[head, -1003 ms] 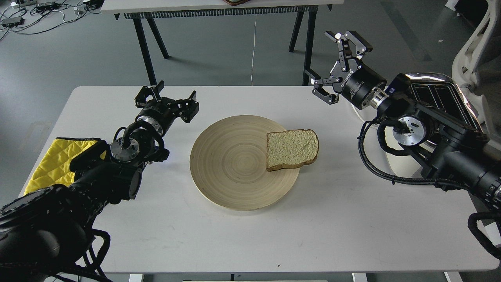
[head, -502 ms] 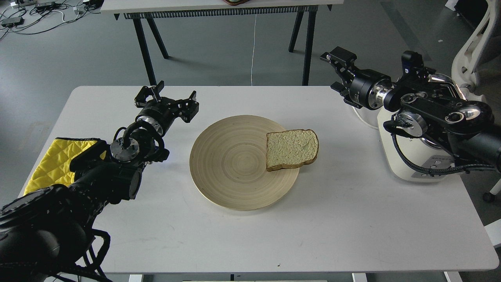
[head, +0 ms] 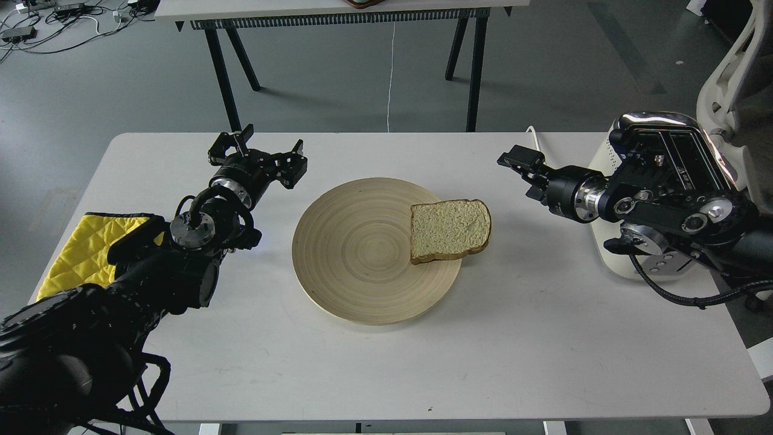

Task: Put bread in toaster with right arm
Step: 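Move the right gripper down to the bread slice on the plate, then close the right gripper on the edge of the bread slice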

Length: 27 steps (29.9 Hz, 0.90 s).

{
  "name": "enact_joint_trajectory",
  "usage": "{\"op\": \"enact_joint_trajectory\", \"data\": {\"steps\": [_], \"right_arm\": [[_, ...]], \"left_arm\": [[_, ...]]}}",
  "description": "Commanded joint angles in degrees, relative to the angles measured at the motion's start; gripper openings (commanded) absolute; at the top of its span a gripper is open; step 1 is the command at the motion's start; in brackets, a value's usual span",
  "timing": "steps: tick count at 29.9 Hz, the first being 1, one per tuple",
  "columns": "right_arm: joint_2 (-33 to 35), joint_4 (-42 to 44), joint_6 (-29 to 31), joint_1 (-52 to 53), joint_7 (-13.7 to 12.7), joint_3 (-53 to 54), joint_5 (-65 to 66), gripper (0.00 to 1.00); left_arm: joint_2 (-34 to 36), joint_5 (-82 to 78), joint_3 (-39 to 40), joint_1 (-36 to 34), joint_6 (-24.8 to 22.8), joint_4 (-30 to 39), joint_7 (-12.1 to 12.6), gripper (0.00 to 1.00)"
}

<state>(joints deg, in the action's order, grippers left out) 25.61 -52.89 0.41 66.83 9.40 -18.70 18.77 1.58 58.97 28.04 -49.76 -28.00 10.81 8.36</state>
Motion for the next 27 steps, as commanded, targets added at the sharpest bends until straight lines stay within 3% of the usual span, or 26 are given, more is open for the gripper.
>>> {"op": "enact_joint_trajectory", "data": {"steps": [1,12,17,20,24,27], "right_arm": [[-0.38,-2.12,-2.51,-1.00,0.00,-0.19,0.03,0.98],[-2.32,-5.99,-2.96,-1.53,0.00,-2.74,0.30,0.96],[-2.32,-7.66,-2.96,-1.53,0.00,-2.92,0.30,0.89],[-2.14,-7.93,-2.96,-1.53,0.00,-3.01,0.30,0.77],[-2.14,-7.93,-2.96,-1.53,0.09,-3.01,0.30,0.73],[-2.06,-7.93,-2.96,-1.53,0.09,-3.10,0.30,0.65]], "left_arm": [[0.00,0.00,0.00,0.10,0.00,0.00,-0.01,1.00],[0.00,0.00,0.00,0.02,0.00,0.00,-0.01,1.00],[0.00,0.00,0.00,0.02,0.00,0.00,-0.01,1.00],[0.00,0.00,0.00,0.02,0.00,0.00,-0.01,1.00],[0.00,0.00,0.00,0.10,0.00,0.00,-0.01,1.00],[0.00,0.00,0.00,0.02,0.00,0.00,-0.01,1.00]]}}
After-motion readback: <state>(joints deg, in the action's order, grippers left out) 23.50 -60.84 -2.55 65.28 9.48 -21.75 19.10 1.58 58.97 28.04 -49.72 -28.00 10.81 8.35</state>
